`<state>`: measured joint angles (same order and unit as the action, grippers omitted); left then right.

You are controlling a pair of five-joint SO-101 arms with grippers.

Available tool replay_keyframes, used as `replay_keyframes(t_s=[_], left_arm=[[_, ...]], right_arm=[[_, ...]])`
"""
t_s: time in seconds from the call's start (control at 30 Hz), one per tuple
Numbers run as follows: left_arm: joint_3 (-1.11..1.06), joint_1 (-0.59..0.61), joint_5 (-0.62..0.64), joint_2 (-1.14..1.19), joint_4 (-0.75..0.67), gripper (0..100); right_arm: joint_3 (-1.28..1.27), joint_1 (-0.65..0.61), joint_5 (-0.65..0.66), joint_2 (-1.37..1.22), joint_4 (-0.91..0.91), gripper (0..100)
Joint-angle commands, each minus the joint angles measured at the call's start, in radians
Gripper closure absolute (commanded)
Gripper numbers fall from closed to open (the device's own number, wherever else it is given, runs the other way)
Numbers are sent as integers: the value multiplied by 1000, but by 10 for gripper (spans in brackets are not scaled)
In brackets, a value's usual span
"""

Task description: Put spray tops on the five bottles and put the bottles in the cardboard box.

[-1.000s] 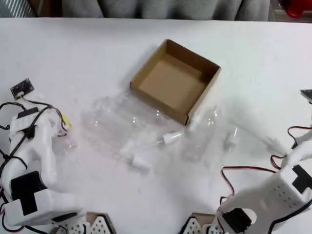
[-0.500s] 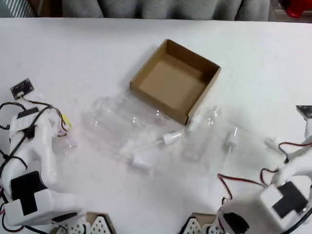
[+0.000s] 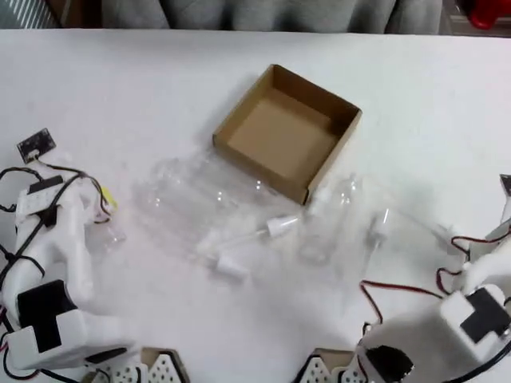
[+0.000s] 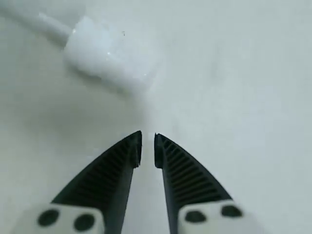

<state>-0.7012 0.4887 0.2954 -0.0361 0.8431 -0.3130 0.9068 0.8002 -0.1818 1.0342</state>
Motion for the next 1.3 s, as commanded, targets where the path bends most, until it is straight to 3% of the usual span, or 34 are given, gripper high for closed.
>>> replay_keyframes(t_s=[0.0,0.33,0.7,1.0,1.27], left_arm=[[20,-15,-2,-4,18,973],[20,-15,-2,-4,14,973],[21,-16,-2,-4,14,973],[21,-16,-2,-4,15,973],[21,-15,-2,-4,17,973]], right_arm=[[109,-22,-38,-36,-12,983],[199,-77,-123,-102,-8,983],[112,-61,-57,104,292,982],[-110,-105,-95,185,31,982],[-11,-122,-183,10,-62,982]])
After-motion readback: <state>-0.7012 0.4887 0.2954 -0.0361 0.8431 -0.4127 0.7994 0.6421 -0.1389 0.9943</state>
